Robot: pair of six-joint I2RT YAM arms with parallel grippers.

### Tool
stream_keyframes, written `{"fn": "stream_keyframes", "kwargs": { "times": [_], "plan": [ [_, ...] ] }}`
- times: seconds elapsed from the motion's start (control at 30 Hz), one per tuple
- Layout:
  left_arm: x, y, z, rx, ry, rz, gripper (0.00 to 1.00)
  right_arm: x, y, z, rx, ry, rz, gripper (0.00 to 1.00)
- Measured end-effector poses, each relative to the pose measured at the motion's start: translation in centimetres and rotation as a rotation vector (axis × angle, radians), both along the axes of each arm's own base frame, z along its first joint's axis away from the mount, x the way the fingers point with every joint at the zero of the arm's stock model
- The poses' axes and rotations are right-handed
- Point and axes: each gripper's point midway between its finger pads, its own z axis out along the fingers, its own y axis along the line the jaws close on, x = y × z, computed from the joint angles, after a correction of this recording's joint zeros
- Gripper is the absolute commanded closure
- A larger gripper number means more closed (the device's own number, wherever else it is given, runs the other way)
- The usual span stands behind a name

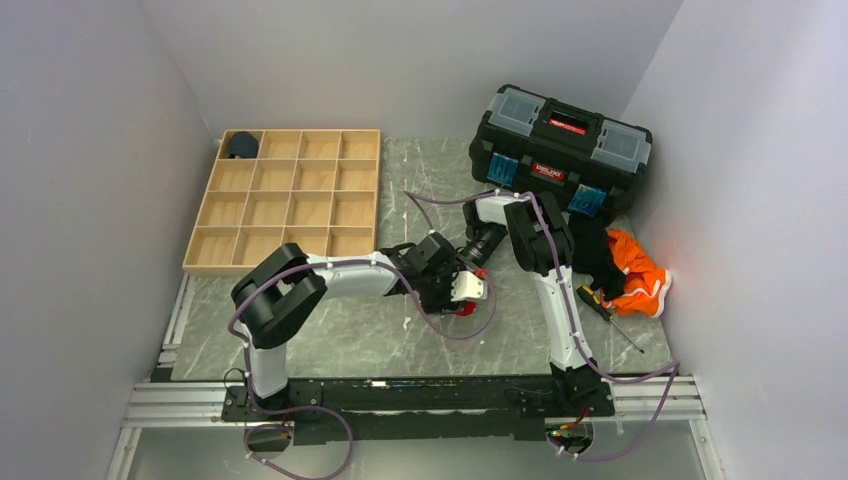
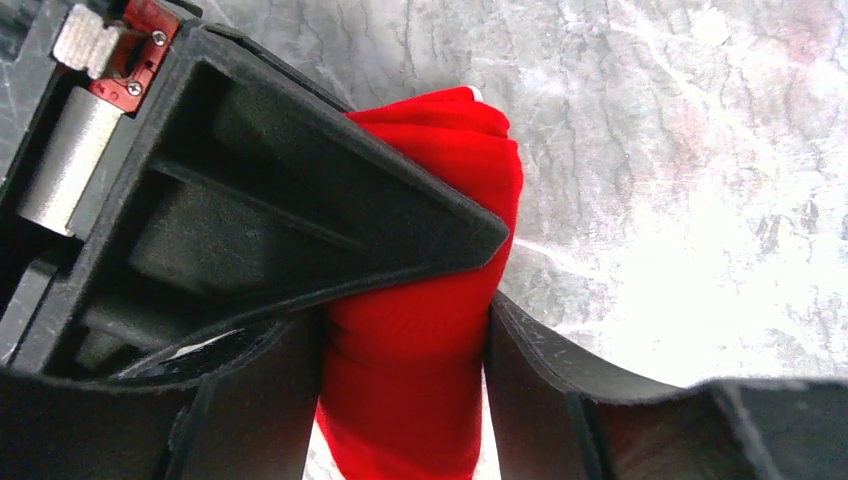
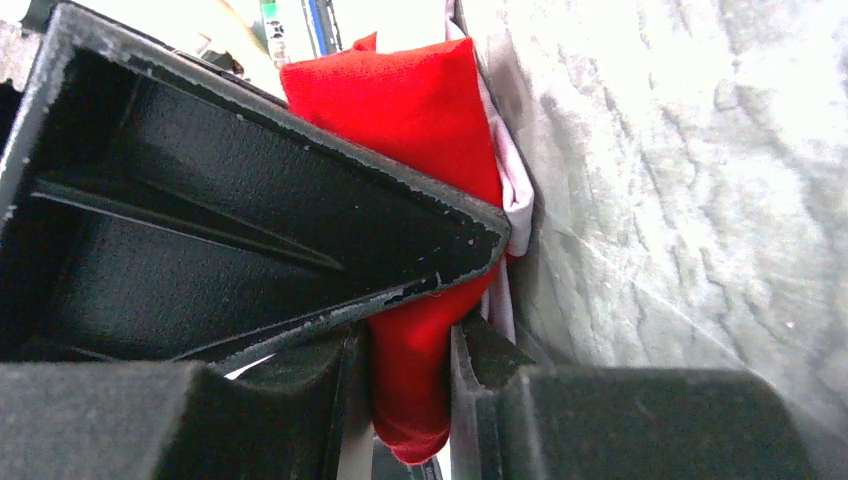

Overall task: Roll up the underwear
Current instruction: Roll the underwear to the center of the board, then pick up the underwear from the center of the board.

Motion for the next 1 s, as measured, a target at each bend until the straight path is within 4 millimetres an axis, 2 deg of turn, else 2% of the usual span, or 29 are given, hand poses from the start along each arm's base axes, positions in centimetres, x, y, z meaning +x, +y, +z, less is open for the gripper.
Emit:
{"fn": "stream_keyframes", "kwargs": {
  "times": [0.17, 0.3, 0.5, 0.63, 0.7, 0.73, 0.83, 0.93, 1.0],
  "plan": [
    [0.3, -0.1, -0.1, -0.021, 0.035, -0.006, 0.35, 0.1, -0.2, 0.0, 0.009, -0.005, -0.005, 1.0],
    [0.4, -0.4, -0.2, -0.02, 0.075, -0.005, 0.37, 0.3, -0.4, -0.1, 0.016, -0.011, -0.009, 1.0],
    [0.3, -0.7, -0.4, -0.006, 0.116, -0.019, 0.63, 0.4, -0.7, -0.1, 0.018, -0.014, -0.014, 1.0],
    [0.2, -0.7, -0.5, 0.001, 0.107, -0.035, 0.82, 0.5, -0.8, 0.0, 0.019, -0.013, -0.022, 0.95],
    [0.2, -0.6, -0.4, 0.002, 0.105, -0.041, 0.97, 0.6, -0.9, 0.0, 0.019, -0.011, -0.025, 0.89],
    [0.2, -0.6, -0.4, 0.002, 0.106, -0.043, 1.0, 0.6, -0.9, 0.0, 0.019, -0.01, -0.026, 0.86],
    [0.2, -0.6, -0.4, 0.002, 0.099, -0.048, 1.0, 0.6, -0.9, 0.1, 0.019, -0.009, -0.03, 0.78],
    [0.3, -0.7, -0.4, 0.001, 0.095, -0.052, 1.0, 0.8, -1.0, 0.1, 0.02, -0.01, -0.038, 0.59],
    [0.3, -0.7, -0.3, 0.0, 0.092, -0.053, 1.0, 0.8, -1.1, 0.2, 0.018, -0.008, -0.042, 0.52]
  ]
}}
